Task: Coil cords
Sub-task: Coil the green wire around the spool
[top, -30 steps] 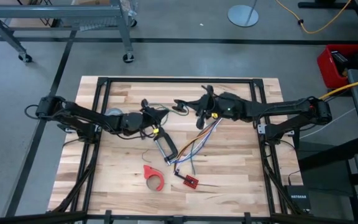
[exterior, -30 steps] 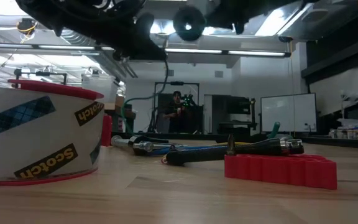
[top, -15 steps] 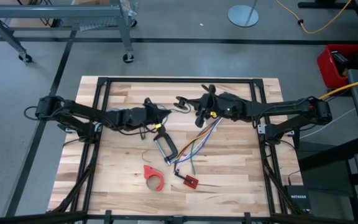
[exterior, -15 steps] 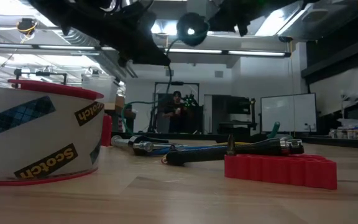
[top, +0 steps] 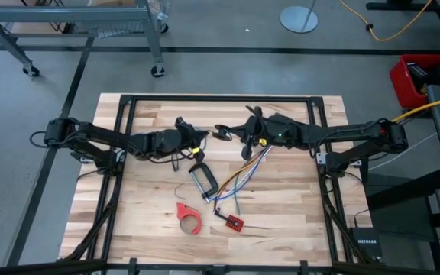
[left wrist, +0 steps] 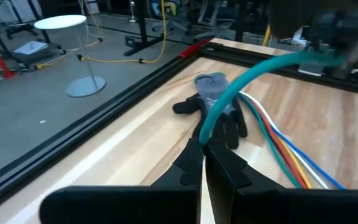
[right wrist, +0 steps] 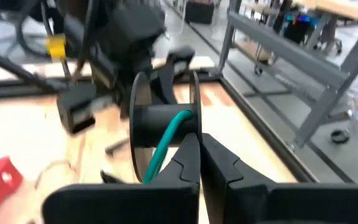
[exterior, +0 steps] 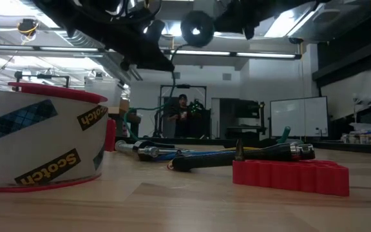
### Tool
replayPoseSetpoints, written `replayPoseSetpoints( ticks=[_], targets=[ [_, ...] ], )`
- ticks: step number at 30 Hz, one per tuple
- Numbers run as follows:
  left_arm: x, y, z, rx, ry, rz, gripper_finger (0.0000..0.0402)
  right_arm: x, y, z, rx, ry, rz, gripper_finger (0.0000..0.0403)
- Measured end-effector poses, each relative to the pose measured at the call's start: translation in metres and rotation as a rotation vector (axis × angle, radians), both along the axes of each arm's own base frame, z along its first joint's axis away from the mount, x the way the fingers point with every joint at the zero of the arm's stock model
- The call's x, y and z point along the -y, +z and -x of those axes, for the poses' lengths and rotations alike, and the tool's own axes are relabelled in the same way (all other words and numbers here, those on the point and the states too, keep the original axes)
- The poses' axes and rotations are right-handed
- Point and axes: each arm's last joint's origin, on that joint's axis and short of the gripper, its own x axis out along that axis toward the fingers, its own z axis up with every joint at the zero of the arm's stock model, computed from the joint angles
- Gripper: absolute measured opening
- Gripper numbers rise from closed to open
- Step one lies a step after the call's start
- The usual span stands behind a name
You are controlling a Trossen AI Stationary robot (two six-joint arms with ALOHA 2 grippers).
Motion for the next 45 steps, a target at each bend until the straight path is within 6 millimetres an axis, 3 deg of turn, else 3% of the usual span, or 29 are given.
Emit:
replayPoseSetpoints(
  ticks=[6,15,20,28,38,45],
  targets=[
    [-0.006,0.004,-0.001,0.016,0.019,-0.001,0.0,0.001,-0.007,0.003,-0.078,-0.06,-0.009,0.0],
    [-0.002,0.033,-0.014,0.122,-0.096,0.042,0.0,0.007,-0.023,-0.007,-0.13,-0.22,0.048,0.0],
    [0.006,0.045,-0.019,0.174,-0.166,0.084,0.0,0.009,-0.032,-0.021,-0.072,-0.256,0.043,0.0],
    [0.014,0.045,-0.02,0.169,-0.192,0.094,0.0,0.011,-0.027,-0.037,0.12,-0.279,0.039,0.0],
    [0.014,0.047,-0.02,0.193,-0.188,0.111,0.0,0.01,-0.011,-0.041,0.314,-0.245,0.014,0.0],
    [0.015,0.043,-0.02,0.16,-0.186,0.119,0.0,0.009,-0.012,-0.046,0.376,-0.218,0.002,0.0]
  ],
)
